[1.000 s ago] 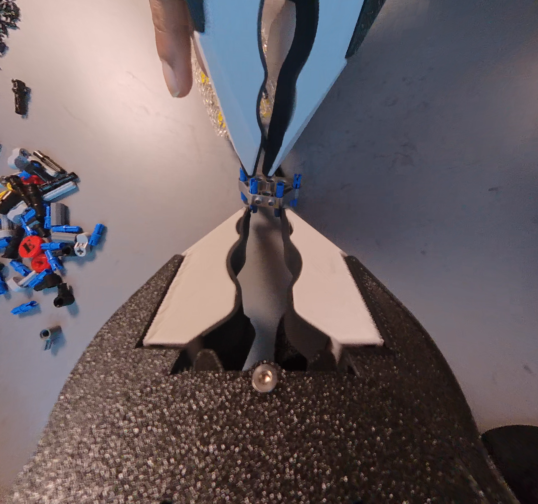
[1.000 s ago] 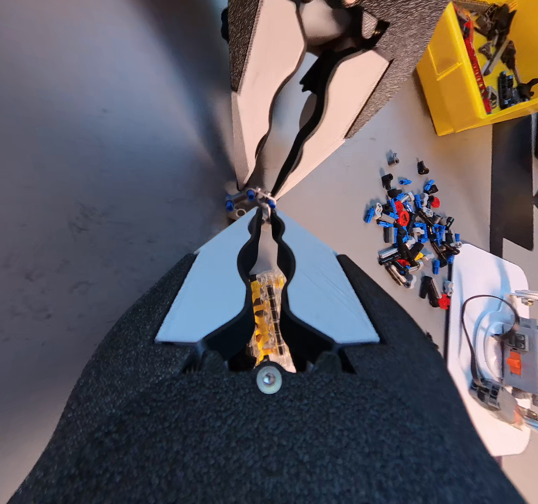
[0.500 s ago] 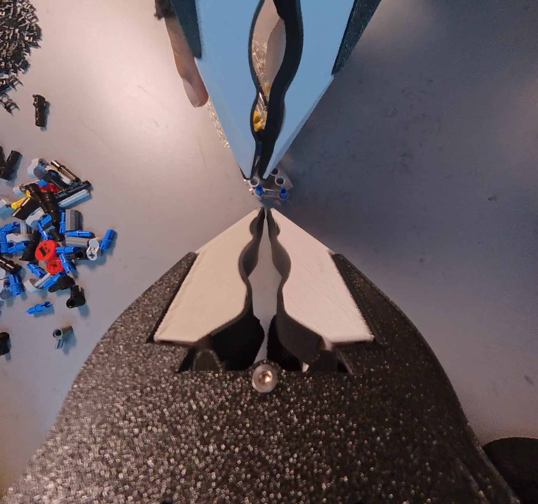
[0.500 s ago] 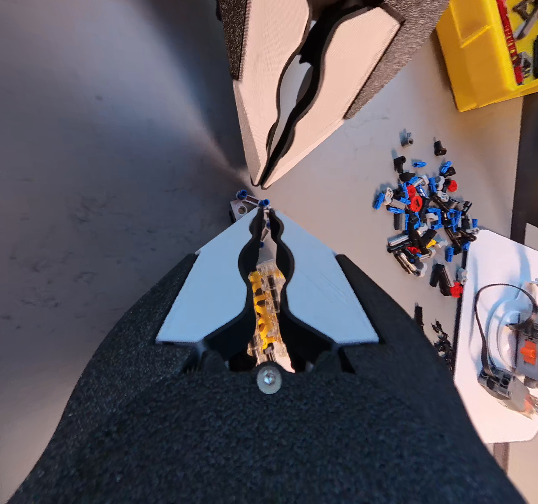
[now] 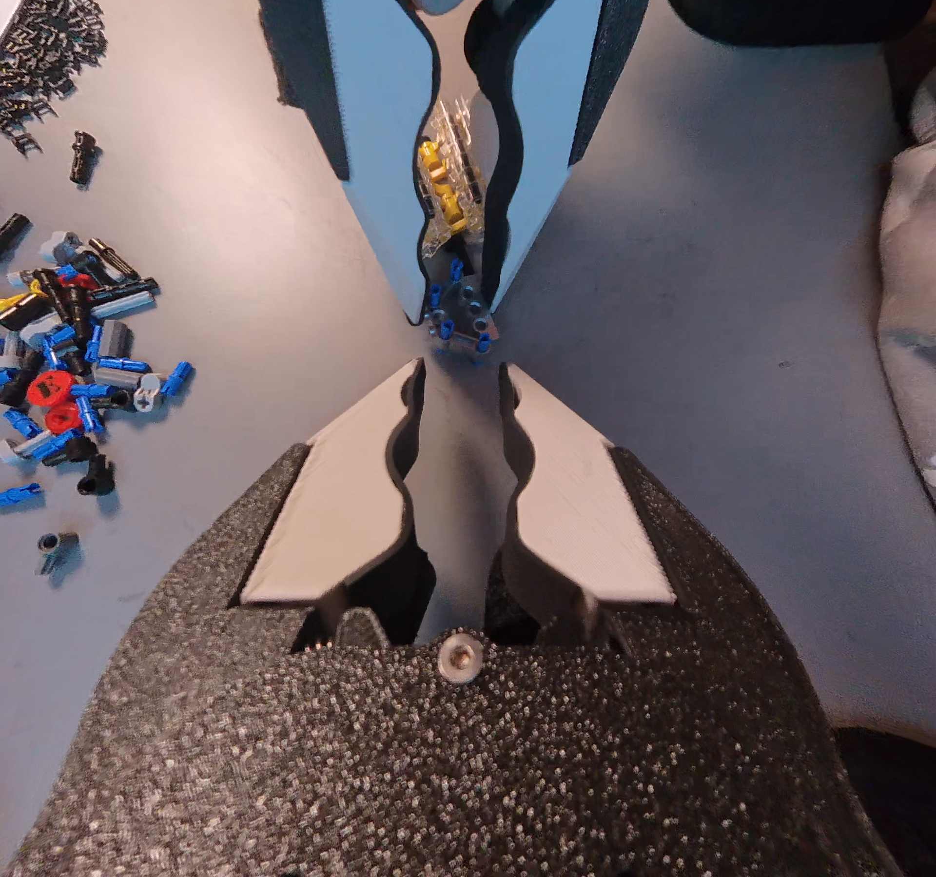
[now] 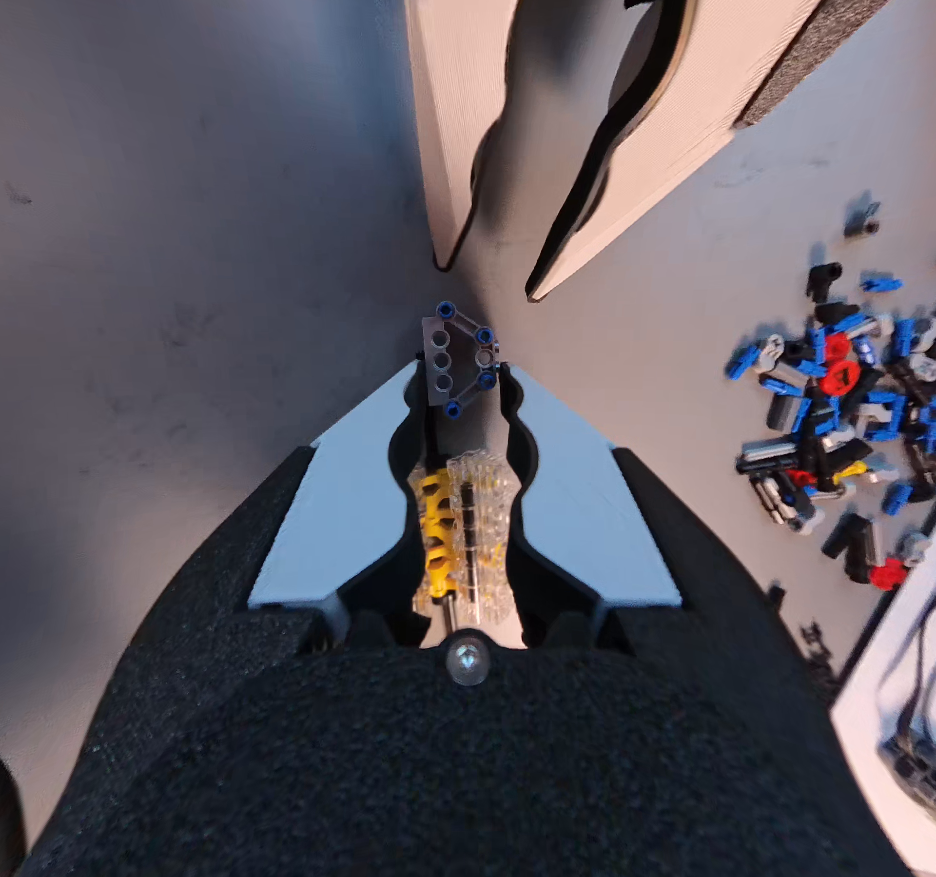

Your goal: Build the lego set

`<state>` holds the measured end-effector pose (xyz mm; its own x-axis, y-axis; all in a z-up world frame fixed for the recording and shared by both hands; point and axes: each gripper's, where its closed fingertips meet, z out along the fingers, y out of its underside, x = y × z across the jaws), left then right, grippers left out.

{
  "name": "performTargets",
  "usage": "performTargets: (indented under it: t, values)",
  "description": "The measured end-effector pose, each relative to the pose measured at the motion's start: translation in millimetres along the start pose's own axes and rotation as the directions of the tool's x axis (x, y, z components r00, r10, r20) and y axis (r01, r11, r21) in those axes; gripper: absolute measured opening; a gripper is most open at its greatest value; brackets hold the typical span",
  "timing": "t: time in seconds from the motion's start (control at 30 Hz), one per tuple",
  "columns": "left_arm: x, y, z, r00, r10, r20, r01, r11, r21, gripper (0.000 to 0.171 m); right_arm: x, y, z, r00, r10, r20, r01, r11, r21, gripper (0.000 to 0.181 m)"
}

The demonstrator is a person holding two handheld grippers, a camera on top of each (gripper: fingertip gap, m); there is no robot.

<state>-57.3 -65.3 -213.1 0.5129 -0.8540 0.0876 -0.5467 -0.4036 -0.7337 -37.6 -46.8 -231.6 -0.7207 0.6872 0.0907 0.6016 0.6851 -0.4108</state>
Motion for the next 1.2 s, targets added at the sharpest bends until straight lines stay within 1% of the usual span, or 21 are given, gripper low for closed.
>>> performTargets:
  t: [0.07, 0.13, 0.17, 0.23, 0.3, 0.37, 0.43, 0.5, 0.57, 0.6, 0.77, 0.87, 0.97, 1.03, 1.1, 1.13, 1.2]
  values:
    - [1.9, -3.7, -9.2, 0.999, -0.027, -0.035, 0.03, 0.996, 0.082, 0.035, 6.6, -11.7, -5.5, 0.997, -0.049, -0.065, 0.054, 0.996, 0.072, 0.026]
    - [4.6, -12.6, -19.6, 0.994, -0.056, -0.096, 0.073, 0.979, 0.189, 0.045, 12.7, -30.4, -17.5, 0.979, -0.106, -0.173, 0.14, 0.971, 0.194, 0.026]
    - [6.9, -18.7, -25.3, 0.987, -0.069, -0.143, 0.102, 0.965, 0.242, 0.049, 13.6, -37.7, -24.1, 0.962, -0.142, -0.233, 0.197, 0.952, 0.234, 0.026]
    - [14.6, -30.6, -36.5, 0.961, -0.076, -0.264, 0.164, 0.93, 0.329, 0.056, 15.5, -54.3, -41.0, 0.889, -0.218, -0.401, 0.345, 0.897, 0.277, 0.026]
    - [24.7, -42.9, -49.1, 0.912, -0.071, -0.404, 0.246, 0.883, 0.4, 0.057, 10.0, -70.2, -58.2, 0.805, -0.261, -0.532, 0.46, 0.841, 0.283, 0.026]
    - [36.5, -55.4, -59.9, 0.854, -0.044, -0.519, 0.315, 0.837, 0.447, 0.057, 3.9, -80.1, -71.4, 0.719, -0.293, -0.631, 0.54, 0.807, 0.24, 0.026]
    - [47.8, -62.3, -63.7, 0.819, -0.01, -0.574, 0.331, 0.826, 0.457, 0.054, -3.5, -88.0, -81.1, 0.639, -0.316, -0.701, 0.602, 0.773, 0.2, 0.026]
    - [53.9, -65.7, -61.5, 0.812, 0.006, -0.583, 0.318, 0.834, 0.451, 0.047, -9.4, -92.5, -87.0, 0.591, -0.318, -0.742, 0.631, 0.755, 0.178, 0.026]
    - [57.9, -71.2, -62.8, 0.812, 0.025, -0.584, 0.311, 0.827, 0.469, 0.047, -12.8, -94.4, -91.8, 0.546, -0.323, -0.773, 0.652, 0.743, 0.15, 0.026]
    - [59.7, -73.1, -64.0, 0.811, 0.034, -0.584, 0.308, 0.824, 0.475, 0.047, -14.6, -95.1, -94.3, 0.535, -0.318, -0.782, 0.657, 0.739, 0.149, 0.026]
    - [64.8, -78.9, -77.7, 0.768, 0.076, -0.636, 0.345, 0.787, 0.511, 0.047, -25.9, -100.3, -105.2, 0.508, -0.306, -0.805, 0.685, 0.711, 0.162, 0.025]
    - [74.5, -81.7, -76.8, 0.746, 0.111, -0.657, 0.33, 0.795, 0.509, 0.043, -32.3, -104.4, -107.0, 0.504, -0.317, -0.804, 0.701, 0.694, 0.166, 0.026]
    - [76.0, -83.8, -72.1, 0.744, 0.105, -0.659, 0.324, 0.807, 0.493, 0.039, -33.9, -103.6, -102.7, 0.5, -0.338, -0.797, 0.709, 0.688, 0.153, 0.026]
    - [69.6, -83.1, -68.7, 0.781, 0.087, -0.618, 0.304, 0.811, 0.499, 0.038, -29.6, -98.8, -100.9, 0.502, -0.327, -0.801, 0.693, 0.706, 0.146, 0.026]
    - [60.6, -80.0, -64.2, 0.842, 0.074, -0.534, 0.249, 0.824, 0.509, 0.037, -22.2, -88.3, -97.3, 0.503, -0.314, -0.805, 0.663, 0.738, 0.127, 0.021]
    - [56.5, -77.8, -61.2, 0.871, 0.067, -0.486, 0.217, 0.836, 0.504, 0.037, -17.9, -81.8, -95.4, 0.506, -0.298, -0.809, 0.643, 0.756, 0.123, 0.016]
    - [47.6, -70.4, -50.3, 0.92, 0.046, -0.39, 0.156, 0.868, 0.471, 0.037, -13.7, -70.2, -87.9, 0.538, -0.269, -0.799, 0.601, 0.787, 0.14, 0.015]
